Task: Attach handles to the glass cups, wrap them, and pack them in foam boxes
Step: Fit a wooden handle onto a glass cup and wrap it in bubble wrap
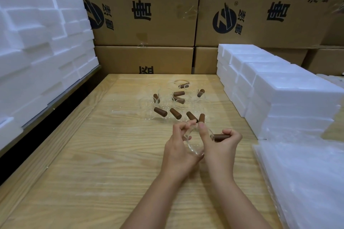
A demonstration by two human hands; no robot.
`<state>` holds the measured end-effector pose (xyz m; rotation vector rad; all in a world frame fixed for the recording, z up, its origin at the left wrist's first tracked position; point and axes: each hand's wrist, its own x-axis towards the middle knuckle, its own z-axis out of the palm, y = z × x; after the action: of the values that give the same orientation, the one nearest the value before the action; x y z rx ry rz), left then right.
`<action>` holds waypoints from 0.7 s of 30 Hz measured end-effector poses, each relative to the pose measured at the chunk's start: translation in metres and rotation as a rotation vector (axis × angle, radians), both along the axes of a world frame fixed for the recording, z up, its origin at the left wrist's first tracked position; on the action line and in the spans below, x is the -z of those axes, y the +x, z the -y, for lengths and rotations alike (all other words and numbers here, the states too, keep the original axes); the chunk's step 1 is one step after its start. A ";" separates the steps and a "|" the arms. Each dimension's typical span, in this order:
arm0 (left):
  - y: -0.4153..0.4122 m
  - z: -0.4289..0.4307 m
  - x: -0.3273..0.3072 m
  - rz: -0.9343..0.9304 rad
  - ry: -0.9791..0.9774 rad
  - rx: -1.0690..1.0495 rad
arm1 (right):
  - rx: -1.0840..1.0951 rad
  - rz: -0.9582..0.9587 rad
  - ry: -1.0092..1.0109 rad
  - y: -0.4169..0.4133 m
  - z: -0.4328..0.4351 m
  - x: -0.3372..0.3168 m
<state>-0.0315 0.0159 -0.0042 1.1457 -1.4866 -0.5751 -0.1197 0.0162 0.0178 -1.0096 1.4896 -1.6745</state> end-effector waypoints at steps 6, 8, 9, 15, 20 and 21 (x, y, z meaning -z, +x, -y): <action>0.003 0.004 0.003 0.057 -0.001 -0.073 | -0.099 -0.238 0.043 0.001 0.001 0.006; 0.005 0.005 0.003 0.058 0.002 -0.087 | -0.164 -0.322 0.045 -0.002 0.000 0.008; 0.007 0.006 0.004 0.047 0.006 -0.085 | -0.198 -0.355 0.046 -0.004 0.000 0.008; 0.015 0.009 0.002 -0.043 0.048 -0.065 | -0.374 -0.454 -0.034 -0.019 -0.003 0.003; 0.017 0.008 0.000 -0.076 0.046 -0.065 | -0.445 -0.342 -0.066 -0.028 -0.003 -0.006; 0.017 0.008 0.000 -0.080 0.038 -0.061 | -0.461 -0.318 -0.073 -0.031 -0.003 -0.008</action>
<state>-0.0144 0.0084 -0.0041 1.1804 -1.3734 -0.6024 -0.1504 0.0194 0.0259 -1.5803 1.2606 -1.2865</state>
